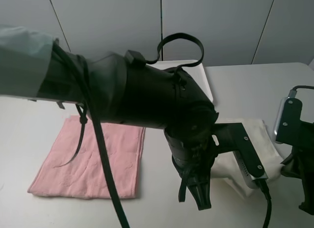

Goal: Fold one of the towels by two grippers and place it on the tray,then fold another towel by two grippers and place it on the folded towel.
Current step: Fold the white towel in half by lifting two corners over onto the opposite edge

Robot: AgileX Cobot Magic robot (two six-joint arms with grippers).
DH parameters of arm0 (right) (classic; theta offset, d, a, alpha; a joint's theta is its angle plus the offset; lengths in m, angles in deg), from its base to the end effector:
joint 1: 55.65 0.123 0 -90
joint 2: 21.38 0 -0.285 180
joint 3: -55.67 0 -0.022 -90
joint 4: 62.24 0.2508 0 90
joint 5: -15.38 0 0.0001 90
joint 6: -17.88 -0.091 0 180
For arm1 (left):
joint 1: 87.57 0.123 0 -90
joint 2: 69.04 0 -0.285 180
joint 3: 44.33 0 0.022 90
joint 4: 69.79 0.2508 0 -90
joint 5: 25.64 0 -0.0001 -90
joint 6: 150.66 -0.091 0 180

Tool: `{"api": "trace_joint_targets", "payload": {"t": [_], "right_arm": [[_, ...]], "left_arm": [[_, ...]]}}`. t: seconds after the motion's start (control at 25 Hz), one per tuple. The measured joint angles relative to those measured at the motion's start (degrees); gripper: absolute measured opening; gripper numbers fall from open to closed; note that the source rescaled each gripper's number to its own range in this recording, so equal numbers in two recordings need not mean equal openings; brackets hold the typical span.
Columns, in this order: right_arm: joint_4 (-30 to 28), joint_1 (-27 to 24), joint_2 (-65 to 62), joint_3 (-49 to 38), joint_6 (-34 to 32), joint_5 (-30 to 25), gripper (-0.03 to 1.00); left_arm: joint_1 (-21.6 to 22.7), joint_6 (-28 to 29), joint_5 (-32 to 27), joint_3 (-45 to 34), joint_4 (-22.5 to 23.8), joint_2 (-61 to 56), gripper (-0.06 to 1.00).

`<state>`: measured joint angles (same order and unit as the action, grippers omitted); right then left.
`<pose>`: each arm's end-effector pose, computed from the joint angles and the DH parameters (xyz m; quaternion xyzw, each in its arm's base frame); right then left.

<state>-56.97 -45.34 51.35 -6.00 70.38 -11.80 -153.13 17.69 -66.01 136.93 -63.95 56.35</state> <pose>0.1358 0.0286 0.1492 -0.4822 0.8609 -0.0321 0.1590 0.1749 -0.3702 0.1454 0.6440 0.7521 -0.0272 0.1372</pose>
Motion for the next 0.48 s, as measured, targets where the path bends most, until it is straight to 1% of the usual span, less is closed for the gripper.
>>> {"api": "trace_joint_targets", "payload": {"t": [0.24,0.36,0.48], "right_arm": [[0.0,0.0,-2.0,0.0,-9.5,0.0,0.00],[0.0,0.0,-2.2,0.1,-11.9,-0.1,0.00],[0.0,0.0,-2.2,1.3,-15.7,-0.1,0.00]], "left_arm": [[1.0,3.5,1.2,0.0,0.9,-0.3,0.00],[1.0,5.3,2.2,0.0,1.0,-0.7,0.00],[1.0,7.4,3.0,0.0,1.3,-1.0,0.00]]}}
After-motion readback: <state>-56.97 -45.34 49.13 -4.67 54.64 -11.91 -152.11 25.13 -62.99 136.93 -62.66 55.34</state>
